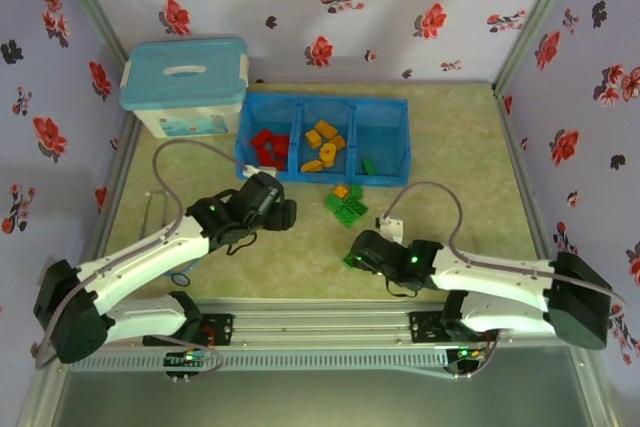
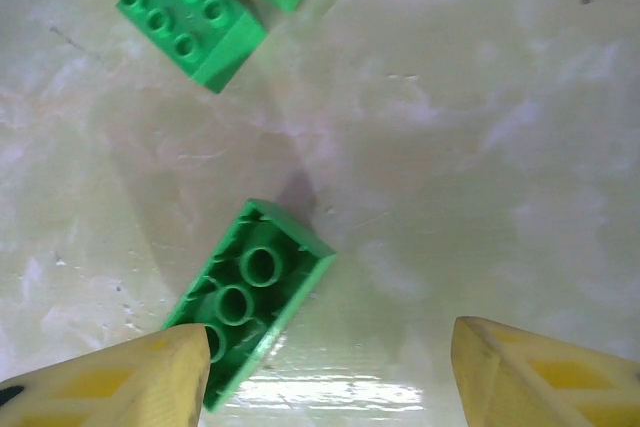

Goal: Sort the legos into containers by color
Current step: Pick up the lego from the bottom-center of the table.

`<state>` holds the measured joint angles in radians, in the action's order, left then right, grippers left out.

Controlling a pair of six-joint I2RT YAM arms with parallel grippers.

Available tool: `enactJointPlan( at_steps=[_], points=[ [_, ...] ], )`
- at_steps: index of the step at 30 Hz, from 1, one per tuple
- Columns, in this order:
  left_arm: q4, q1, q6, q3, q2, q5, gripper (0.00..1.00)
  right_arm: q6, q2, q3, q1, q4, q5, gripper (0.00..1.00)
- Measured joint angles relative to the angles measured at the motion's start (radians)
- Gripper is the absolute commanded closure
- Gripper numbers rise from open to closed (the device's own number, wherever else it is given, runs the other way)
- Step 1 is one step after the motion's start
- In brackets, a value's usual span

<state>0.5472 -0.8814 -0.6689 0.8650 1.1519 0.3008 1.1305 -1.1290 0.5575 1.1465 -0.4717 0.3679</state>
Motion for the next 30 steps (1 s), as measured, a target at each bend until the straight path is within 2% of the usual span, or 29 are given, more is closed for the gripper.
enactJointPlan(
  at_steps=[12,16,21,30],
  points=[
    [0.002,-0.003,-0.063,-0.120,-0.114,0.014,0.21,0.113,-0.321,0.176,0.055,0.013,0.025,0.29],
    [0.003,-0.004,-0.064,-0.132,-0.131,0.014,0.21,0.154,-0.385,0.211,0.058,-0.024,0.031,0.34],
    [0.002,-0.004,-0.064,-0.136,-0.140,0.016,0.21,0.180,-0.409,0.237,0.058,-0.053,0.048,0.50],
    [-0.002,-0.004,-0.067,-0.158,-0.140,0.022,0.21,0.182,-0.432,0.268,0.052,-0.098,0.059,0.50]
  ],
)
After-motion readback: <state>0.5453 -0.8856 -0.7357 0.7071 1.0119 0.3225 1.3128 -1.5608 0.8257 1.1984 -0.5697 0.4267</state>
